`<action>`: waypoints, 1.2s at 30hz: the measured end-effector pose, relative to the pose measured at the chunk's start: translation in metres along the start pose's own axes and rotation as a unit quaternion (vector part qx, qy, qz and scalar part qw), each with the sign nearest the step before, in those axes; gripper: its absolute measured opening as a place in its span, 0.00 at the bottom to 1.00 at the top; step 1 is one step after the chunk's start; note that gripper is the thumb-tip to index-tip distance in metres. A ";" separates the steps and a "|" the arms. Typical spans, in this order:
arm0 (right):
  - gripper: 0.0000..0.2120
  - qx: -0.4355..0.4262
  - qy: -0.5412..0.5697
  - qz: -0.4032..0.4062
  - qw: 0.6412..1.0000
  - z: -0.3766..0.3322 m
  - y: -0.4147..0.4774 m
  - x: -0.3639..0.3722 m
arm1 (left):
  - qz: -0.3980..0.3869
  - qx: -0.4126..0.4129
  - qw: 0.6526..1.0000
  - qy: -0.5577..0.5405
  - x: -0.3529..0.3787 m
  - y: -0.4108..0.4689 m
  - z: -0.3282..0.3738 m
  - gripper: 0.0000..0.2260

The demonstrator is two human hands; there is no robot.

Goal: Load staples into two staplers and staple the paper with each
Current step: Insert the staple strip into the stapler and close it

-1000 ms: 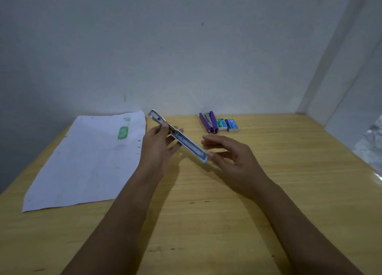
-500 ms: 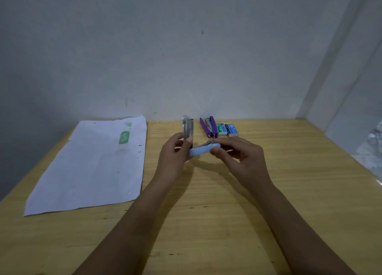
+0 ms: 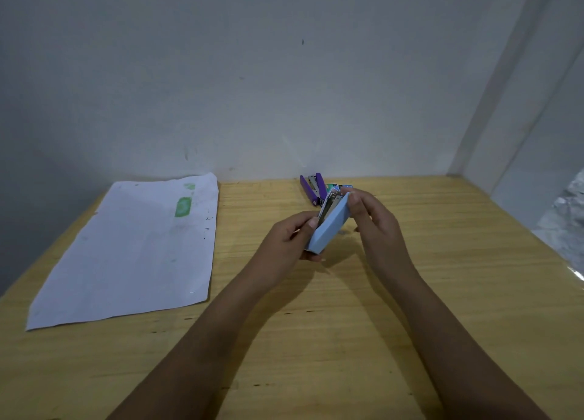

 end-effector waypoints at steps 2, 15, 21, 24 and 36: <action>0.17 0.006 -0.001 -0.009 1.000 0.000 0.000 0.001 | -0.010 -0.010 1.000 0.000 0.001 0.001 -0.003 0.09; 0.16 0.220 0.168 0.034 0.960 0.006 0.003 -0.003 | 0.288 -0.045 0.815 0.500 -0.109 -0.004 -0.003 0.18; 0.16 0.152 -0.039 0.009 0.988 0.009 0.000 -0.001 | 0.201 -0.177 0.772 0.576 -0.120 0.001 -0.040 0.26; 0.16 0.139 -0.093 -0.026 0.986 0.009 -0.001 0.000 | 0.198 -0.183 0.770 0.578 -0.118 0.001 -0.040 0.26; 0.21 0.270 0.048 -0.045 0.960 0.010 0.000 0.003 | 0.193 -0.192 0.763 0.586 -0.117 0.000 -0.040 0.26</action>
Point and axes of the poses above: each hand's wrist, its own y-axis towards the middle knuckle, its own x-axis out of the palm, z = x × y, the point moved 4 cm from there along y, towards the middle knuckle, and after that the axes turned 5 degrees about -y, right-handed, at the moved point
